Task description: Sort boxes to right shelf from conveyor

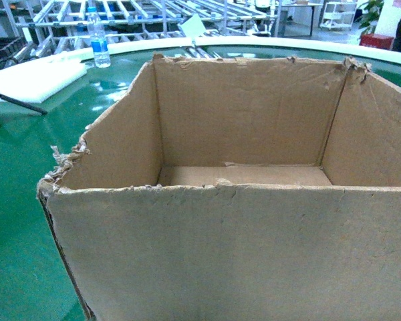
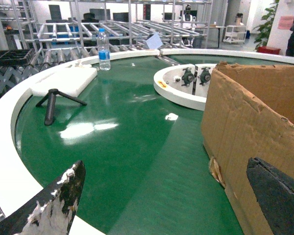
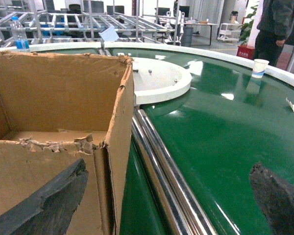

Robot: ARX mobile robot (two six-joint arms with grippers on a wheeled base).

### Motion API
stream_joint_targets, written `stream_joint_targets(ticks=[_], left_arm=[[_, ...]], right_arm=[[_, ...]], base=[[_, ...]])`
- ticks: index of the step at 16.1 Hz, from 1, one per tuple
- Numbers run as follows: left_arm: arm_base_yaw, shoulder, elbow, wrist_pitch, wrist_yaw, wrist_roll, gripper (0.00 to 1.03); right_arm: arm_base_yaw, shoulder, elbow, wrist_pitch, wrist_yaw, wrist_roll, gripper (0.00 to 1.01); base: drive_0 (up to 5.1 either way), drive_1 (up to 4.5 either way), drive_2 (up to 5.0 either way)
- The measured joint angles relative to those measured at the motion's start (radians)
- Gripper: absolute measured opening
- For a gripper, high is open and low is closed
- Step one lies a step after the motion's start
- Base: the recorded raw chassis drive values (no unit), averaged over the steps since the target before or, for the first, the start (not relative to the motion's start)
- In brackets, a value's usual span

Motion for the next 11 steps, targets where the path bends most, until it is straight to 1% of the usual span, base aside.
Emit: stream_joint_targets(ticks=[11], left_arm=[[0.000, 0.000, 0.000, 0.000, 0.000, 0.000, 0.98]], right_arm=[[0.000, 0.000, 0.000, 0.000, 0.000, 0.000, 0.98]], base=[[0.0, 0.00, 0.0]])
